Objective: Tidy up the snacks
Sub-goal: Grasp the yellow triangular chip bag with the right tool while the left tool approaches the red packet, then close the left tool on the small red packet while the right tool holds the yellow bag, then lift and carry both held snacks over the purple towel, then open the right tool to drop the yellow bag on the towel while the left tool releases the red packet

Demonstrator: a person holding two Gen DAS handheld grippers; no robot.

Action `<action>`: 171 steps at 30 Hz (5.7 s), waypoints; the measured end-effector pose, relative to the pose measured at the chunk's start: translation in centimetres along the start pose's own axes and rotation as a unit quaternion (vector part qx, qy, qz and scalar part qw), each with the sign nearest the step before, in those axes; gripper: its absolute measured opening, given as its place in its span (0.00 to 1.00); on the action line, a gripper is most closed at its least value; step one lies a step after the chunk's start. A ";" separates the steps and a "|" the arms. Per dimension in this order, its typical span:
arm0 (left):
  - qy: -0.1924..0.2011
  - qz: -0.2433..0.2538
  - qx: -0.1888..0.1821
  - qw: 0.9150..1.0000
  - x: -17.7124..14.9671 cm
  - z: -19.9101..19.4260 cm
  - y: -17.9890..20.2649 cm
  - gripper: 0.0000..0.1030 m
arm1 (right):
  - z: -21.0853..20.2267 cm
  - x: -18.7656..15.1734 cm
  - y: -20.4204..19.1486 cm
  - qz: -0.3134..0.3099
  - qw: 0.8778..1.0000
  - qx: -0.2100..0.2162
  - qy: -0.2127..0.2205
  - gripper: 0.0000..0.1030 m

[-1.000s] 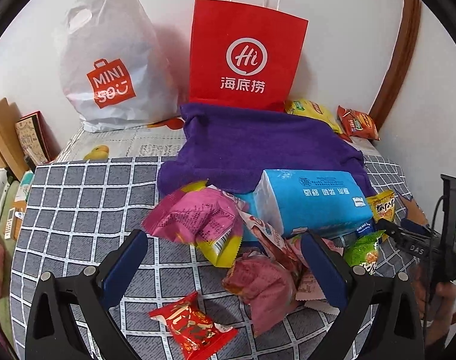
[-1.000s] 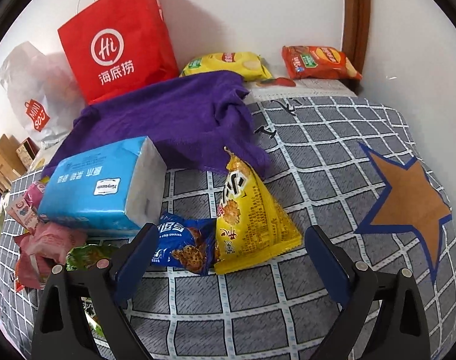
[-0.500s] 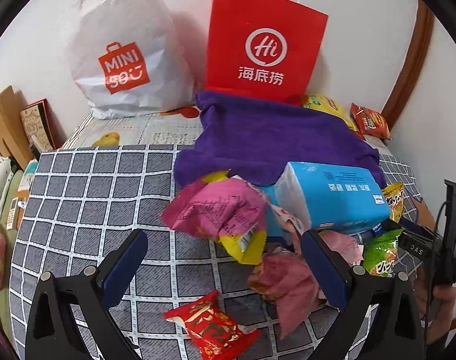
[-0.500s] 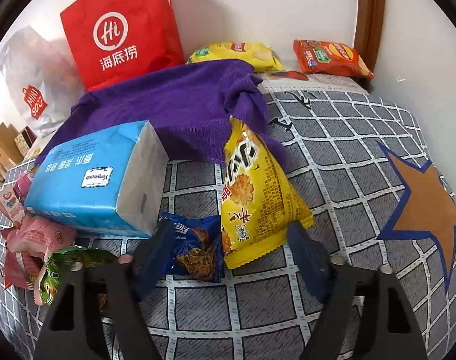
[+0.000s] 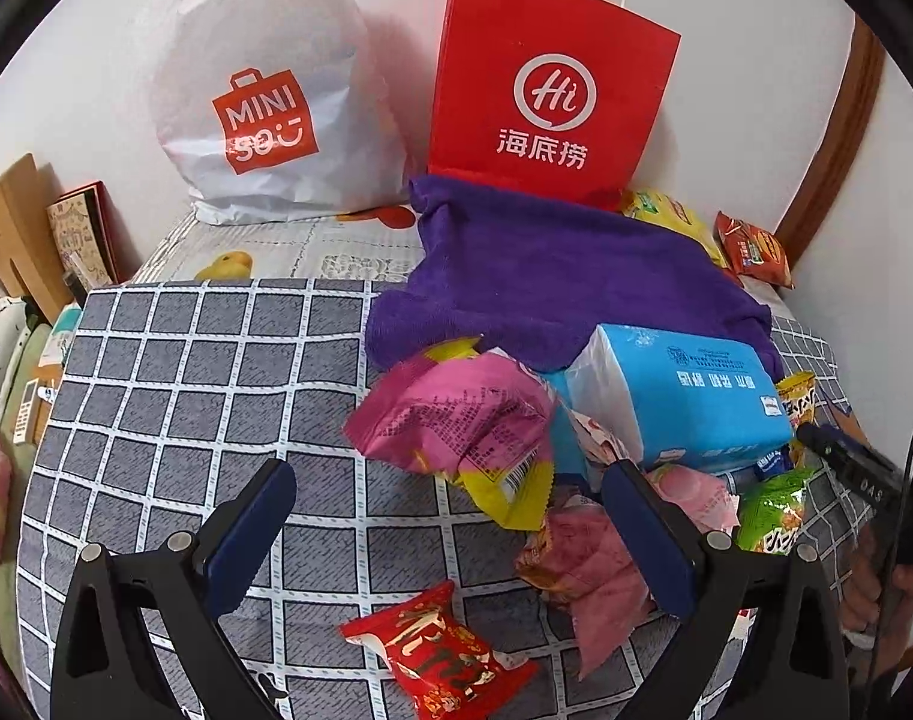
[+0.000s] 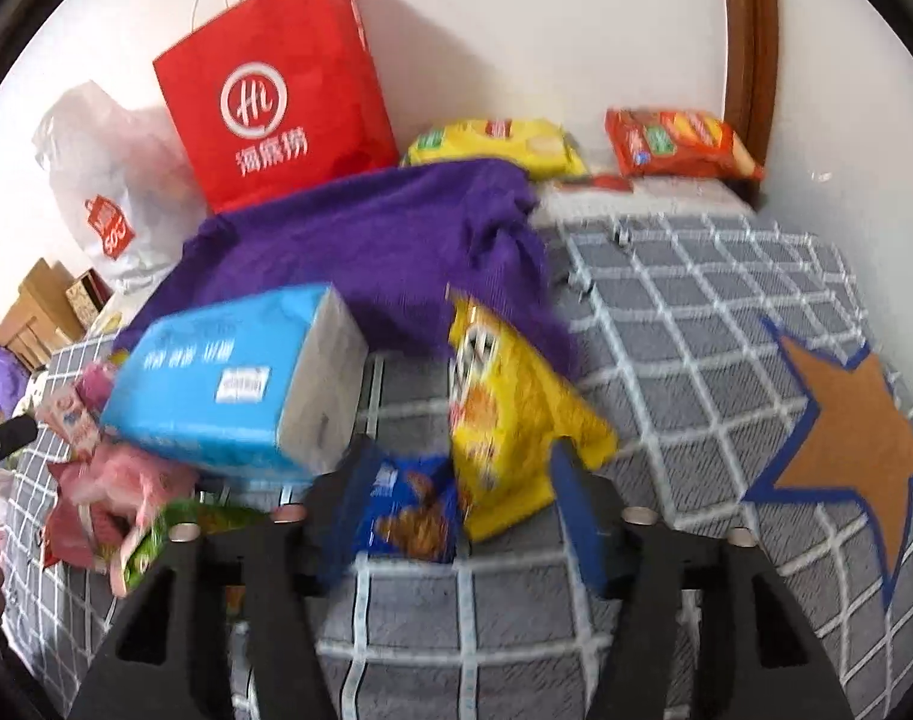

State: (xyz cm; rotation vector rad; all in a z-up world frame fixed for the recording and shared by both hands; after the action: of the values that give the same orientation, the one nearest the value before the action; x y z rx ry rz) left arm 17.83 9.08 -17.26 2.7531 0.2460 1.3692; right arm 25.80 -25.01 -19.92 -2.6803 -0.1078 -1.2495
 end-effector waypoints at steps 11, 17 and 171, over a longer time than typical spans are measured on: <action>-0.014 -0.023 -0.008 1.000 -0.4 0.5 -1.9 0.99 | 4.5 -0.6 1.0 -0.033 0.998 -0.041 -0.030 0.48; -0.045 -0.037 -0.003 0.998 -2.1 0.4 -3.2 0.99 | 2.7 -0.9 1.0 -0.028 0.999 -0.029 -0.016 0.47; -0.145 0.014 -0.084 0.986 9.1 20.4 7.8 0.37 | 17.8 10.0 -9.5 -0.117 0.987 0.036 -0.099 0.59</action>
State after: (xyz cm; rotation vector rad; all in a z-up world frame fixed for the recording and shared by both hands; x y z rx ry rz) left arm 40.43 3.34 -21.49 2.7718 0.0733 0.9264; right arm 44.28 -12.32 -22.23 -2.7846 -0.4989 -1.0092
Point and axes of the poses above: each gripper's, at about its wrist camera, not at the fingertips, and z roughly the way its jaws point, y to its right, x to its top, the point moved 7 cm from there along z, roughly the way its jaws point, and after that the axes turned 15 degrees about y, right-handed, at the moved point
